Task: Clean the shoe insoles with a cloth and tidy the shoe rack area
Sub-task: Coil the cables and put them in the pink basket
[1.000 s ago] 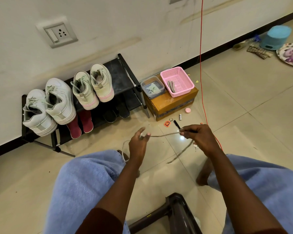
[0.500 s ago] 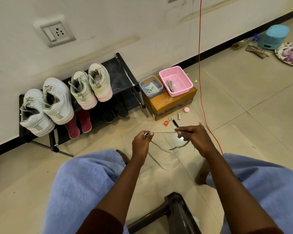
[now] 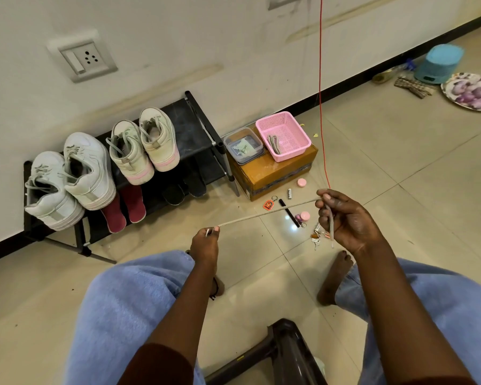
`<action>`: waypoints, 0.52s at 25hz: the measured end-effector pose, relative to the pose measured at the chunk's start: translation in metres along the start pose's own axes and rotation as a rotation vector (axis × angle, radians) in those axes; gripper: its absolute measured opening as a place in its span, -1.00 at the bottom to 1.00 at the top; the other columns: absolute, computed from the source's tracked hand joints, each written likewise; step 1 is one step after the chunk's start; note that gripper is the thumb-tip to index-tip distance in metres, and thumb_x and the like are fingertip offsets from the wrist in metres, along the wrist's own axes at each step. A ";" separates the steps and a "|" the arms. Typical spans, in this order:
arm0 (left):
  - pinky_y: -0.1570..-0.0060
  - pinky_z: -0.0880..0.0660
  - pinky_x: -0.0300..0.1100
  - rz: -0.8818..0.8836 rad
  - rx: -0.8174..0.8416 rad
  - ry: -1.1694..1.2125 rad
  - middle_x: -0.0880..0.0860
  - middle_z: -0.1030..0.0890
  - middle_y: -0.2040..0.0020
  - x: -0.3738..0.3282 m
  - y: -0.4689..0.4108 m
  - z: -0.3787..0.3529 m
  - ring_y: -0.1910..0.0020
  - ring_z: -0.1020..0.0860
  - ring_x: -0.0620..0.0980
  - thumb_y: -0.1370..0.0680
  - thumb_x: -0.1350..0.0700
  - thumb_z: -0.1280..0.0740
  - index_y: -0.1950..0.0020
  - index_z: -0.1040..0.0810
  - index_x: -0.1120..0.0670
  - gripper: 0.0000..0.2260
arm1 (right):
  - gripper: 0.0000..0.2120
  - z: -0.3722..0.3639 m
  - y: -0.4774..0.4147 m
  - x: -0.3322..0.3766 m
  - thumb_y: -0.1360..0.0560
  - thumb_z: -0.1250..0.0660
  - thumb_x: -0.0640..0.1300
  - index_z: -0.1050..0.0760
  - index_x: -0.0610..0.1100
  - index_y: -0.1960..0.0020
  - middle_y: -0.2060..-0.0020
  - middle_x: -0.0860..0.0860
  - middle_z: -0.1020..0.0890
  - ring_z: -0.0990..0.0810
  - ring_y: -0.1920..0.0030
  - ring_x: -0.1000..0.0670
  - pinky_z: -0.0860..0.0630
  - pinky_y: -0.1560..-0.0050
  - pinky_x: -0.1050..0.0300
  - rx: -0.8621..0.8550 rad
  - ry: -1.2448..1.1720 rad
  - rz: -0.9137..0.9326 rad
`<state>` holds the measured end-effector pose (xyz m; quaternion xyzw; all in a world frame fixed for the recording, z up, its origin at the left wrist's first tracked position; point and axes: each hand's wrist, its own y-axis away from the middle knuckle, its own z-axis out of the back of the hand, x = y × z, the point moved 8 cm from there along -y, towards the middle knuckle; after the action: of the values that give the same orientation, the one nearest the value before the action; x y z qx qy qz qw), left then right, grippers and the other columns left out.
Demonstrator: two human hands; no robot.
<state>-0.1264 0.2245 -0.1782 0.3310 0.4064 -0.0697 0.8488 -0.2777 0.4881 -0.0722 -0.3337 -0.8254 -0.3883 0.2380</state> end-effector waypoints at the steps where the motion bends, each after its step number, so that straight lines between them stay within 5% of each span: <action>1: 0.30 -0.33 -0.19 0.019 -0.010 0.000 0.03 -0.46 0.34 0.003 -0.001 0.002 0.34 -0.39 0.00 -0.59 0.04 -0.26 -0.04 -0.54 0.12 -0.84 | -0.86 0.000 0.001 0.003 -0.23 -0.38 -0.27 -0.66 -0.18 0.23 0.40 -0.07 -0.58 -0.53 0.48 0.10 -0.51 0.45 0.30 0.006 -0.041 0.009; 8: 0.19 -0.30 -0.18 0.075 -0.027 -0.047 0.12 -0.50 0.24 0.022 -0.007 0.004 0.21 -0.43 0.08 -0.60 0.03 -0.25 -0.06 -0.56 0.22 -0.74 | -0.53 0.002 0.002 0.025 0.06 -0.46 -0.24 -0.65 -0.30 0.14 0.15 -0.21 -0.68 -0.68 0.11 -0.05 -0.62 0.19 0.19 0.085 -0.186 0.117; 13: 0.13 -0.38 -0.12 0.102 -0.007 -0.050 0.17 -0.55 0.20 0.023 -0.005 0.002 0.18 -0.46 0.11 -0.61 0.02 -0.22 -0.09 -0.53 0.21 -0.74 | -0.79 0.004 0.004 0.041 -0.47 -0.18 -0.39 -0.54 -0.29 -0.02 0.23 -0.12 -0.68 -0.67 0.16 -0.02 -0.60 0.15 0.19 -0.043 0.050 0.255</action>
<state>-0.1117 0.2223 -0.1968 0.3468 0.3680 -0.0330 0.8621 -0.3025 0.5082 -0.0458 -0.4312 -0.7616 -0.3807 0.2986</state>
